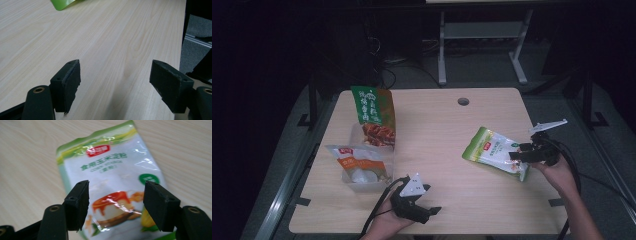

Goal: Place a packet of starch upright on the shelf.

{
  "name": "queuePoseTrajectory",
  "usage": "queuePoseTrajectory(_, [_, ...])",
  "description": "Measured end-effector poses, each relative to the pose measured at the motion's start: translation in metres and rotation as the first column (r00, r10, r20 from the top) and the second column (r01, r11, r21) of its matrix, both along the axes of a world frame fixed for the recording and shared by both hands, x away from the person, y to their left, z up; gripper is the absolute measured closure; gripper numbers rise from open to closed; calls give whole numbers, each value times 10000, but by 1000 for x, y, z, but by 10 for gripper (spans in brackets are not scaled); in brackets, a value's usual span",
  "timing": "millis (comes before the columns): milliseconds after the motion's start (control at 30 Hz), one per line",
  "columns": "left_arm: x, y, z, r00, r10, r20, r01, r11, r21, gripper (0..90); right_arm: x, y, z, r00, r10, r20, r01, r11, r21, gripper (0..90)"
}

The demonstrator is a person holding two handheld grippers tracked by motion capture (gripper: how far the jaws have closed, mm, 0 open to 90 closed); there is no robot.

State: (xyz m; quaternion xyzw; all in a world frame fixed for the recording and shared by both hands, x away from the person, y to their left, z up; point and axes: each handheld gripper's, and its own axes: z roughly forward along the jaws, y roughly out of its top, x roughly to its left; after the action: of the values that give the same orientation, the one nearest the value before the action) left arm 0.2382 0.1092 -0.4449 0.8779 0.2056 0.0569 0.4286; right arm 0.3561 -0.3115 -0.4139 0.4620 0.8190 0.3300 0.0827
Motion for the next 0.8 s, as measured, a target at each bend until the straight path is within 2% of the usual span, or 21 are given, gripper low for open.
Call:
queuePoseTrajectory(133, [0,-3,1,10000,31,21,-31,10000,-5,245,15,-8,-3,9997,-172,-191,170,9998,-135,339])
queuePoseTrajectory(300, [1,-5,2,10000,41,14,-41,10000,31,245,30,-18,-10,9987,-362,-365,364,9993,62,320])
queuePoseTrajectory(367, [1,-6,2,10000,2,37,-2,10000,56,245,34,-23,-16,9961,-430,-767,448,9988,221,314])
queuePoseTrajectory(400, [1,-7,2,10000,-19,26,19,10000,72,245,35,-25,-18,9939,-497,-988,545,9974,461,313])
queuePoseTrajectory(500, [1,-8,1,10000,-65,7,65,9999,97,245,34,-29,-21,9893,-566,-1347,688,9937,881,302])
queuePoseTrajectory(800, [0,-9,2,9999,-105,29,105,9999,105,245,18,-31,-23,9897,-484,-1348,647,9908,1188,306])
